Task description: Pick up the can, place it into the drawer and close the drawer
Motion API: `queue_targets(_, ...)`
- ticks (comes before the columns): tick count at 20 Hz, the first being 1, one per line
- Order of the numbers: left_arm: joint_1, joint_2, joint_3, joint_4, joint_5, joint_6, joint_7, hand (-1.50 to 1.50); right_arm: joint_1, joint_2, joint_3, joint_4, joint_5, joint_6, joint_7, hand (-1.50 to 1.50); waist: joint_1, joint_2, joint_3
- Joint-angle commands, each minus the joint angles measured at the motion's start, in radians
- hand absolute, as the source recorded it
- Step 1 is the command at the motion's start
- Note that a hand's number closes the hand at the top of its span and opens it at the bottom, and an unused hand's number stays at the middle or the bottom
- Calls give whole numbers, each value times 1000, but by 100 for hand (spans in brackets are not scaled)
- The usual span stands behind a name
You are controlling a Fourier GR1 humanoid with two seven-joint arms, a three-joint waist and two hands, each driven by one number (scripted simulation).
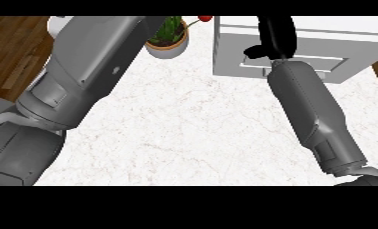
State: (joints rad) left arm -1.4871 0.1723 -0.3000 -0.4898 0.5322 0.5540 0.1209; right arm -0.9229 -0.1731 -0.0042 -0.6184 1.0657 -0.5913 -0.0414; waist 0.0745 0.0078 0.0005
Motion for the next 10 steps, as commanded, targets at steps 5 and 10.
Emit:
queue_targets(5,79,73,-17,-119,-21,-21,57,-150,-198,2,-54,191,16,-77,12,-150,19,6,0)
queue_targets(10,102,63,-27,-200,-23,-1,91,-150,-250,-24,-85,255,-2,-87,-29,-150,43,13,1)
